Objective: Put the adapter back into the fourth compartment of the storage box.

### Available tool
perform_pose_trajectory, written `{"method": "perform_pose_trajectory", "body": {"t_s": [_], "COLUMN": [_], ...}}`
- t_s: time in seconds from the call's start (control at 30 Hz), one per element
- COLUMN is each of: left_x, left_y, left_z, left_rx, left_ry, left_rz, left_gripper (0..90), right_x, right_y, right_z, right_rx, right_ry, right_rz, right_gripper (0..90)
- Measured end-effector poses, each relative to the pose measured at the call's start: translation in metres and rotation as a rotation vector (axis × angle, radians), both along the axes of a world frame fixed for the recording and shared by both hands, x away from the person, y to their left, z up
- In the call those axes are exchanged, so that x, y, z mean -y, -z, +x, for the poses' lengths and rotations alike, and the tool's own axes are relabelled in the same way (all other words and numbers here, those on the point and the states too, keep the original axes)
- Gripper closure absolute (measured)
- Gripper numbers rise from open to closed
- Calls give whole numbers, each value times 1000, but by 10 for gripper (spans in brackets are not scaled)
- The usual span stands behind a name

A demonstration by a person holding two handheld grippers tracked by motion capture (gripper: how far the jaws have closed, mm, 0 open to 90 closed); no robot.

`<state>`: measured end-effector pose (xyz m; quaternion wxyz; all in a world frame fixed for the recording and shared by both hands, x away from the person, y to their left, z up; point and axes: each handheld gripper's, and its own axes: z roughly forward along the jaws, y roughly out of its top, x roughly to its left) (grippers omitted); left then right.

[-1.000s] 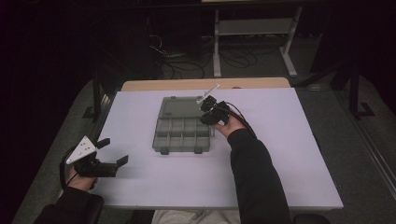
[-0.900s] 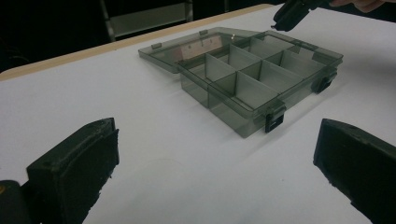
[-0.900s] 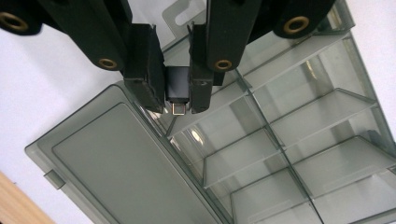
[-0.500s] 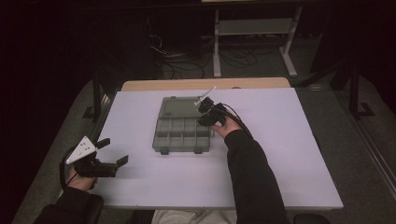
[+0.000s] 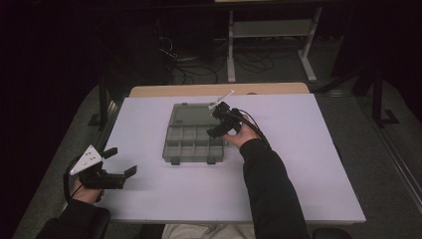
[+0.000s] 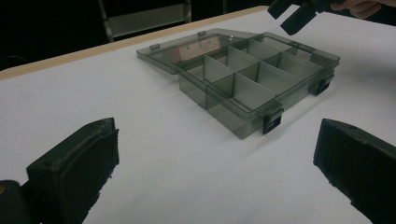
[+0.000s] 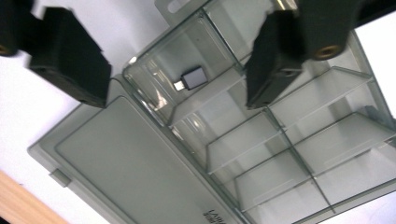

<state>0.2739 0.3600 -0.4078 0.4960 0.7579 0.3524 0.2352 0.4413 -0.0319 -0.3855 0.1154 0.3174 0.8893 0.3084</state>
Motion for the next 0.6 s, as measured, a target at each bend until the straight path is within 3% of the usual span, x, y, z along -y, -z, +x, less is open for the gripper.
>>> {"method": "perform_pose_trajectory", "body": {"t_s": [0.07, 0.1, 0.27, 0.6], "left_x": [0, -1, 0, 0], "left_y": [0, 0, 0, 0], "left_z": [0, 0, 0, 0], "left_rx": [0, 1, 1, 1], "left_ry": [0, -2, -2, -6], "left_rz": [0, -2, 3, 4], "left_gripper": [0, 0, 0, 0], "right_x": [0, 2, 7, 20], "right_y": [-1, -3, -6, -14], "right_z": [-1, -3, -7, -18], "right_rx": [9, 17, 15, 22], "right_ry": [9, 23, 11, 41], "right_rz": [-3, -3, 26, 50], "right_gripper": [196, 106, 5, 0]}}
